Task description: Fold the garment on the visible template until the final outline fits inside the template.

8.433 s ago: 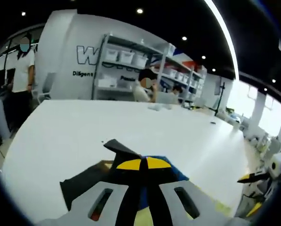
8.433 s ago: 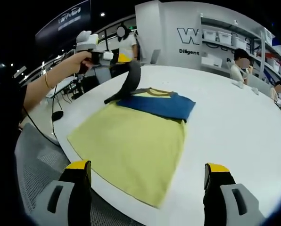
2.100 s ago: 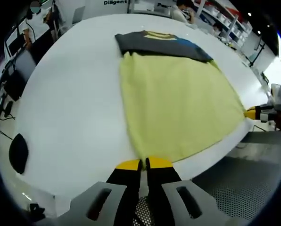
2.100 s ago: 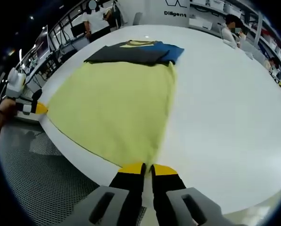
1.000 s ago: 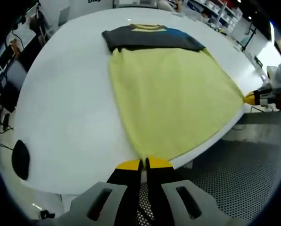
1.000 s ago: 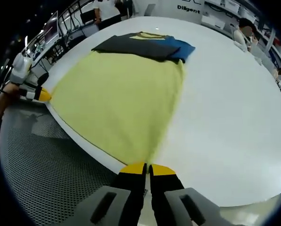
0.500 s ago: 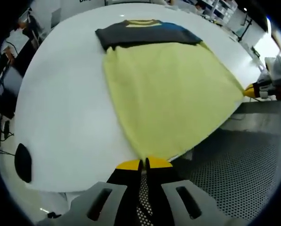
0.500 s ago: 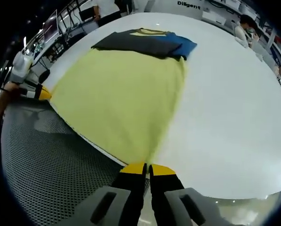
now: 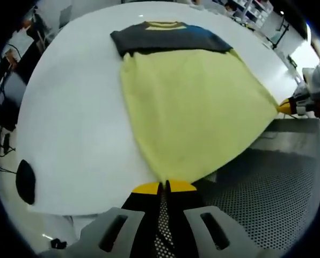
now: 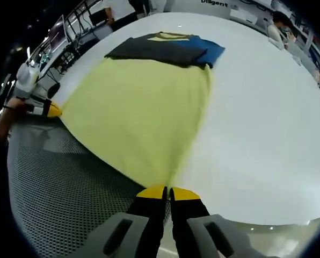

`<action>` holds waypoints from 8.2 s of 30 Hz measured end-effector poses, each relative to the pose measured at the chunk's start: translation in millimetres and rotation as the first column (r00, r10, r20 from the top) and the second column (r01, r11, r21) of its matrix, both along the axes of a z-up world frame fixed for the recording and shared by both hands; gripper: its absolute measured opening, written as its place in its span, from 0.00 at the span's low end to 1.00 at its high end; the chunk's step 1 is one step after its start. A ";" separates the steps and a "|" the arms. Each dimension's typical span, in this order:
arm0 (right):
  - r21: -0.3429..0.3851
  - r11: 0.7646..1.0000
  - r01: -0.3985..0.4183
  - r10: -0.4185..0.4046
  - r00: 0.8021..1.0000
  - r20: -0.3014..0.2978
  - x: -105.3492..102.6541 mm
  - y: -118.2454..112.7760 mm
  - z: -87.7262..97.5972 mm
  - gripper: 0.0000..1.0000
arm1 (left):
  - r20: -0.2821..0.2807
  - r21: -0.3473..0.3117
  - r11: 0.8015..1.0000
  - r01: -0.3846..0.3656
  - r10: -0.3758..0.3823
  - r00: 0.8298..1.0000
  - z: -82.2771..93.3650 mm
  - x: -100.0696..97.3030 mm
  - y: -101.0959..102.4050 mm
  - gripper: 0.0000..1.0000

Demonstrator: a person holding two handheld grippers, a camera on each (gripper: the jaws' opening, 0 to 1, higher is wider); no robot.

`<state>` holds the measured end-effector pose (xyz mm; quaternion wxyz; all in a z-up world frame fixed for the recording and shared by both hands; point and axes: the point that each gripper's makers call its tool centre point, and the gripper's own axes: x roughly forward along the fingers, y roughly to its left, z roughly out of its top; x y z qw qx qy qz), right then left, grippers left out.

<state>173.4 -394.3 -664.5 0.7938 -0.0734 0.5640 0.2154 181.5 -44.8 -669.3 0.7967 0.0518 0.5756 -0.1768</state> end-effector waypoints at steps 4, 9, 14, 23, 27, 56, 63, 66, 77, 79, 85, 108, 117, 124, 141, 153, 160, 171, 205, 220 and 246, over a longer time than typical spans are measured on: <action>0.028 0.999 0.019 -0.020 1.000 0.015 3.4 -0.4 6.7 0.00 | 0.010 -0.025 0.999 -0.033 0.033 0.999 4.4 2.3 1.2 0.03; 0.059 0.997 0.041 -0.043 0.999 0.033 8.3 0.3 14.9 0.00 | 0.033 -0.047 0.997 -0.053 0.054 0.998 10.8 9.1 2.7 0.03; 0.076 0.996 0.051 -0.054 0.997 0.047 12.7 2.3 22.5 0.00 | 0.074 -0.066 0.996 -0.066 0.070 0.995 22.7 20.2 2.8 0.03; 0.099 0.993 0.063 -0.073 0.992 0.099 30.7 1.3 35.7 0.00 | 0.143 -0.078 0.994 -0.078 0.088 0.986 35.6 44.1 4.6 0.03; 0.103 0.993 0.059 -0.072 0.990 0.122 40.3 2.0 42.6 0.00 | 0.165 -0.081 0.993 -0.082 0.095 0.982 40.2 53.5 4.6 0.03; 0.131 0.985 0.115 -0.143 0.964 0.225 110.3 -1.7 69.9 0.00 | 0.300 -0.078 0.995 -0.069 0.089 0.950 73.8 130.0 0.8 0.03; 0.130 0.984 0.119 -0.148 0.959 0.243 128.5 -1.3 74.4 0.00 | 0.322 -0.089 0.993 -0.081 0.106 0.941 79.6 147.0 -0.7 0.03; 0.132 0.983 0.128 -0.157 0.956 0.248 135.7 -2.2 74.9 0.00 | 0.324 -0.100 0.991 -0.093 0.121 0.938 78.9 153.2 -0.4 0.03; 0.120 0.984 0.130 -0.158 0.948 0.276 164.0 -2.9 80.5 0.00 | 0.345 -0.138 0.982 -0.127 0.168 0.923 81.8 182.1 -2.2 0.03; 0.116 0.985 0.131 -0.159 0.947 0.280 170.6 -3.8 82.1 0.00 | 0.349 -0.134 0.983 -0.126 0.166 0.922 82.3 186.7 -2.9 0.03; 0.140 0.982 0.129 -0.167 0.936 0.311 189.1 -0.8 90.2 0.00 | 0.371 -0.126 0.983 -0.131 0.170 0.913 85.7 203.5 -2.3 0.03; 0.167 0.977 0.135 -0.189 0.908 0.373 253.3 1.3 96.7 0.00 | 0.452 -0.192 0.968 -0.162 0.234 0.861 90.4 264.8 1.5 0.03; 0.156 0.980 0.125 -0.178 0.904 0.390 281.4 4.9 92.3 0.00 | 0.467 -0.219 0.956 -0.198 0.281 0.839 82.4 292.1 5.5 0.03; 0.142 0.981 0.132 -0.178 0.905 0.387 297.4 6.3 80.1 0.00 | 0.493 -0.213 0.955 -0.205 0.287 0.822 70.9 310.9 3.4 0.03; 0.126 0.980 0.155 -0.194 0.896 0.401 333.4 0.3 77.1 0.00 | 0.511 -0.288 0.930 -0.227 0.349 0.785 77.1 342.4 7.0 0.03; 0.143 0.971 0.190 -0.233 0.881 0.412 358.0 -2.5 70.9 0.00 | 0.531 -0.361 0.906 -0.220 0.394 0.751 82.1 379.0 7.9 0.03; 0.145 0.964 0.222 -0.262 0.881 0.395 370.9 -3.0 48.0 0.00 | 0.513 -0.361 0.899 -0.248 0.413 0.752 58.0 399.6 9.1 0.02; 0.140 0.955 0.260 -0.294 0.883 0.365 382.1 -7.0 19.6 0.00 | 0.480 -0.344 0.898 -0.273 0.419 0.771 20.9 413.3 7.5 0.02; 0.068 0.996 -0.061 0.019 0.866 0.500 373.1 -3.3 17.2 0.34 | 0.664 -0.036 0.937 0.347 -0.237 0.709 24.3 396.1 -20.1 0.37; 0.061 0.990 -0.126 0.070 0.822 0.565 391.6 4.5 3.7 0.01 | 0.628 -0.052 0.971 0.234 -0.150 0.764 7.3 417.3 -8.7 0.04; 0.295 0.935 0.198 -0.315 0.847 0.428 395.6 4.6 10.0 0.28 | 0.585 -0.124 0.988 0.091 -0.001 0.811 14.0 419.5 -1.2 0.34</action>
